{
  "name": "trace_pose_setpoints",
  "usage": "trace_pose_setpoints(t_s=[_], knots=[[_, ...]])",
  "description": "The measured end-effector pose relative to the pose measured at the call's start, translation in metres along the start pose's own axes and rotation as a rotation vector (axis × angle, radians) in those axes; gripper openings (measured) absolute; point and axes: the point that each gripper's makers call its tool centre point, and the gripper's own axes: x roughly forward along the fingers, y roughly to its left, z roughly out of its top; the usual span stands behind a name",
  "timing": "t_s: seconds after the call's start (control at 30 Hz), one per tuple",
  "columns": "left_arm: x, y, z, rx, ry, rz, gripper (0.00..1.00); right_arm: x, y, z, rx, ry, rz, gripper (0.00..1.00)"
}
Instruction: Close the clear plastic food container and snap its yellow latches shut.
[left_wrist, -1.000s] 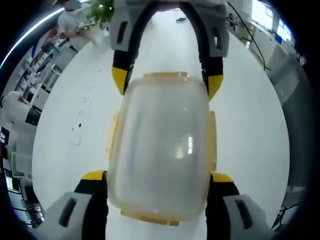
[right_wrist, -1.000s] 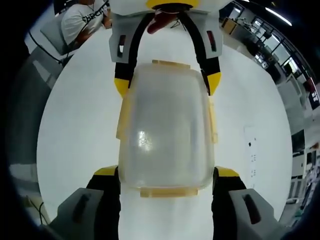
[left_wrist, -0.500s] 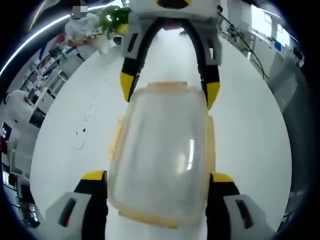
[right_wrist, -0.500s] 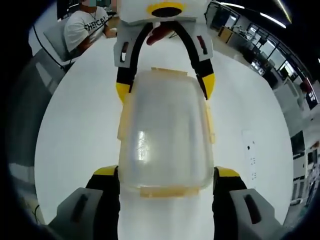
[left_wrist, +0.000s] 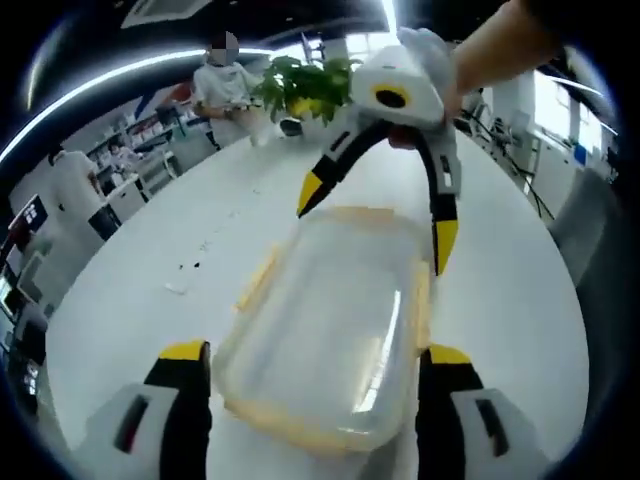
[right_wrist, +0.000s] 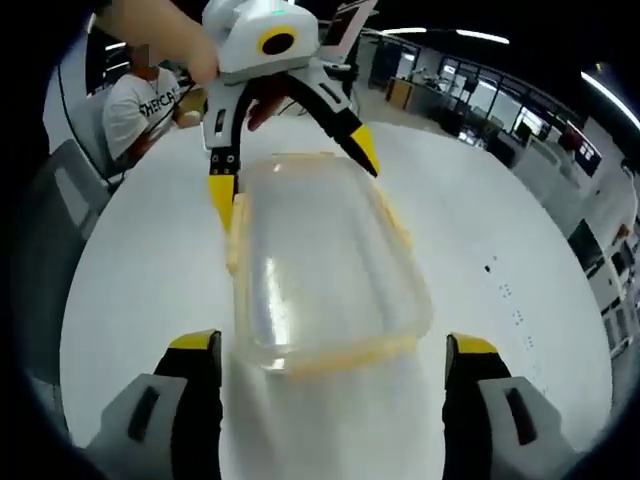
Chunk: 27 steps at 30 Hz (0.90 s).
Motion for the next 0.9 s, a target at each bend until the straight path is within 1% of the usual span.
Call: trace_pose_setpoints(t_s=[0.07, 0.1, 0.17, 0.2, 0.23, 0.27, 0.3, 0.33, 0.37, 0.4, 0.43, 0.47, 0.5, 0.53, 0.6, 0.67, 0.73, 0.8, 0.83, 0.9], knots=[[-0.003, 0.002, 0.002, -0.009, -0.044, 0.031, 0.87, 0.001, 0.0, 0.005, 0.021, -0.048, -0.022, 0.96], [-0.005, 0.003, 0.002, -0.029, -0.07, 0.049, 0.89, 0.001, 0.002, 0.01, 0.045, -0.078, -0.03, 0.96], [-0.008, 0.007, -0.002, -0.06, -0.081, 0.084, 0.91, 0.002, 0.004, 0.015, 0.095, -0.106, -0.049, 0.98], [-0.01, 0.007, -0.005, -0.075, -0.089, 0.093, 0.91, 0.003, 0.005, 0.017, 0.106, -0.126, -0.057, 0.99], [-0.011, 0.005, -0.008, -0.097, -0.095, 0.095, 0.92, 0.002, 0.008, 0.022, 0.123, -0.154, -0.068, 1.0], [-0.012, 0.004, -0.012, -0.12, -0.096, 0.103, 0.93, 0.002, 0.011, 0.024, 0.14, -0.174, -0.063, 1.0], [-0.012, 0.002, -0.013, -0.13, -0.102, 0.105, 0.93, 0.001, 0.011, 0.027, 0.178, -0.212, -0.062, 1.0], [-0.012, -0.001, -0.015, -0.156, -0.115, 0.104, 0.94, 0.0, 0.01, 0.026, 0.184, -0.212, -0.078, 1.0], [-0.012, -0.003, -0.015, -0.179, -0.132, 0.101, 0.96, -0.001, 0.01, 0.028, 0.186, -0.227, -0.098, 1.0], [-0.012, -0.009, -0.01, -0.237, -0.181, 0.084, 0.99, -0.001, 0.011, 0.029, 0.208, -0.245, -0.106, 1.0], [-0.013, -0.011, -0.01, -0.259, -0.195, 0.075, 0.99, -0.001, 0.012, 0.029, 0.234, -0.254, -0.116, 1.0], [-0.012, -0.011, -0.018, -0.239, -0.157, 0.095, 0.99, -0.001, 0.016, 0.029, 0.277, -0.267, -0.112, 1.0], [-0.012, -0.012, -0.022, -0.228, -0.135, 0.105, 0.99, -0.001, 0.017, 0.029, 0.285, -0.273, -0.113, 1.0], [-0.011, -0.015, -0.021, -0.226, -0.143, 0.106, 0.99, -0.001, 0.019, 0.026, 0.278, -0.262, -0.119, 1.0], [-0.012, -0.017, -0.025, -0.245, -0.135, 0.109, 0.99, -0.002, 0.023, 0.022, 0.286, -0.26, -0.131, 1.0], [-0.014, -0.02, -0.028, -0.258, -0.13, 0.113, 0.99, -0.005, 0.026, 0.019, 0.33, -0.269, -0.142, 1.0], [-0.017, -0.02, -0.029, -0.28, -0.14, 0.129, 0.98, -0.009, 0.027, 0.016, 0.357, -0.28, -0.164, 1.0], [-0.022, -0.02, -0.033, -0.324, -0.14, 0.16, 0.96, -0.016, 0.026, 0.014, 0.398, -0.294, -0.203, 1.0], [-0.025, -0.019, -0.034, -0.333, -0.143, 0.176, 0.96, -0.019, 0.026, 0.013, 0.418, -0.303, -0.223, 0.99], [-0.027, -0.021, -0.036, -0.349, -0.149, 0.189, 0.95, -0.023, 0.027, 0.011, 0.44, -0.31, -0.24, 0.98]])
